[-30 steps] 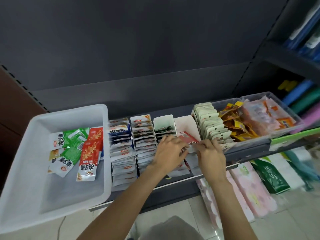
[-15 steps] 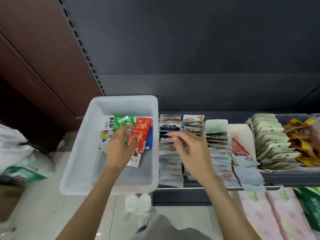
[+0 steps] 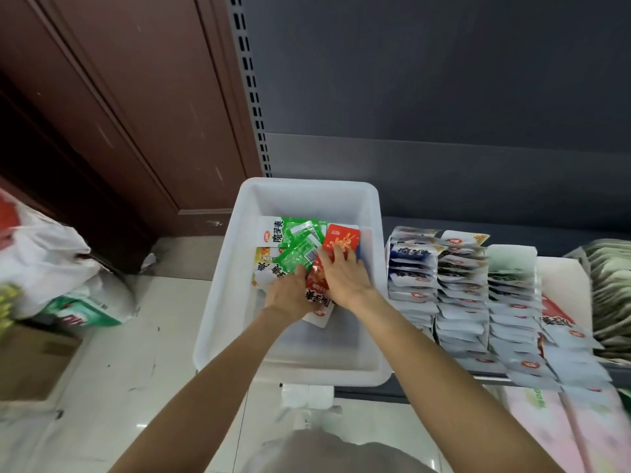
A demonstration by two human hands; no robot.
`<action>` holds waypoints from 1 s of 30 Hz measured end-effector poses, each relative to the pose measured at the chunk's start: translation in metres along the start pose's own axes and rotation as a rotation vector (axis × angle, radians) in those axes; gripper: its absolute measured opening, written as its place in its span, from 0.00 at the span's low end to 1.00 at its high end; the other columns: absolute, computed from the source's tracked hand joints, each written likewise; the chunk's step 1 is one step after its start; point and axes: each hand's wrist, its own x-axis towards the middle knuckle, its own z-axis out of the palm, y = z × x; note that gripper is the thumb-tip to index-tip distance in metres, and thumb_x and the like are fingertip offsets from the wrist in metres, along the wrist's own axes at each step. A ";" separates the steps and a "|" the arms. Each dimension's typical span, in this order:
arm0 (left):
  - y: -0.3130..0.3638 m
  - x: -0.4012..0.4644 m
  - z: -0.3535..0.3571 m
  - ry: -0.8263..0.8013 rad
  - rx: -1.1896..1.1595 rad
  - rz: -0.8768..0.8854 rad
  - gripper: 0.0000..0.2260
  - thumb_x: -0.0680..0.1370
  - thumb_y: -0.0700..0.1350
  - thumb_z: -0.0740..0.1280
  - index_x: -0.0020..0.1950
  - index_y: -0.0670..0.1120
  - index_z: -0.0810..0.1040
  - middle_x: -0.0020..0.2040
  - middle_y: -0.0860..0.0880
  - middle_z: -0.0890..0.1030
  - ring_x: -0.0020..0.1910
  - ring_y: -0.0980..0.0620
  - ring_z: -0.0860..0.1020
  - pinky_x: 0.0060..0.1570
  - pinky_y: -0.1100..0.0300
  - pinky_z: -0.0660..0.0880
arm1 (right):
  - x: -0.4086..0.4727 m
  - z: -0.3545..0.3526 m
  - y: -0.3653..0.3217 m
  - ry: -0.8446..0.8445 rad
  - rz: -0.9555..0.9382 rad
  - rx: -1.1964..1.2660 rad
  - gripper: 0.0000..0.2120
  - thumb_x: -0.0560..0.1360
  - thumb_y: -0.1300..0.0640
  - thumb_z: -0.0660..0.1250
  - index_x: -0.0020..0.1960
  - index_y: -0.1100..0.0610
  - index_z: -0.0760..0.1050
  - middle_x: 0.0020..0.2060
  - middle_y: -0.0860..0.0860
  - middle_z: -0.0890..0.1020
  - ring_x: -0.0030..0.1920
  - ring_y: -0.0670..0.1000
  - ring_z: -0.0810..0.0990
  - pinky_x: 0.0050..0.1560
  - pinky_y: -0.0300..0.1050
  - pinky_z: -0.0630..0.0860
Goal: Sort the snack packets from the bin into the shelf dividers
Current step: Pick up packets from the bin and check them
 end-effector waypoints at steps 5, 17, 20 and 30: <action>-0.025 -0.002 -0.020 -0.085 -0.244 -0.005 0.16 0.70 0.47 0.74 0.54 0.46 0.75 0.46 0.50 0.78 0.47 0.51 0.76 0.38 0.63 0.68 | -0.010 0.000 -0.002 0.053 0.009 -0.039 0.37 0.71 0.41 0.70 0.74 0.43 0.55 0.66 0.61 0.62 0.62 0.62 0.66 0.64 0.55 0.66; -0.032 -0.063 -0.080 0.173 -1.389 0.089 0.07 0.74 0.41 0.68 0.51 0.43 0.80 0.48 0.48 0.83 0.45 0.54 0.81 0.44 0.64 0.77 | -0.079 -0.035 -0.013 0.225 0.085 1.454 0.03 0.76 0.56 0.67 0.45 0.52 0.80 0.45 0.49 0.84 0.45 0.45 0.82 0.44 0.38 0.77; -0.012 -0.076 -0.084 0.130 -1.402 0.110 0.10 0.76 0.43 0.67 0.55 0.42 0.79 0.53 0.46 0.82 0.48 0.51 0.82 0.44 0.62 0.78 | -0.095 -0.041 -0.008 0.117 0.153 1.685 0.05 0.75 0.55 0.68 0.50 0.54 0.81 0.47 0.49 0.85 0.47 0.45 0.83 0.44 0.36 0.76; 0.075 -0.092 -0.084 0.126 -1.133 0.305 0.12 0.72 0.37 0.71 0.48 0.53 0.78 0.45 0.55 0.82 0.41 0.60 0.81 0.38 0.63 0.79 | -0.153 -0.045 0.044 0.315 0.146 1.591 0.23 0.74 0.55 0.68 0.66 0.44 0.67 0.57 0.47 0.79 0.54 0.44 0.80 0.48 0.41 0.79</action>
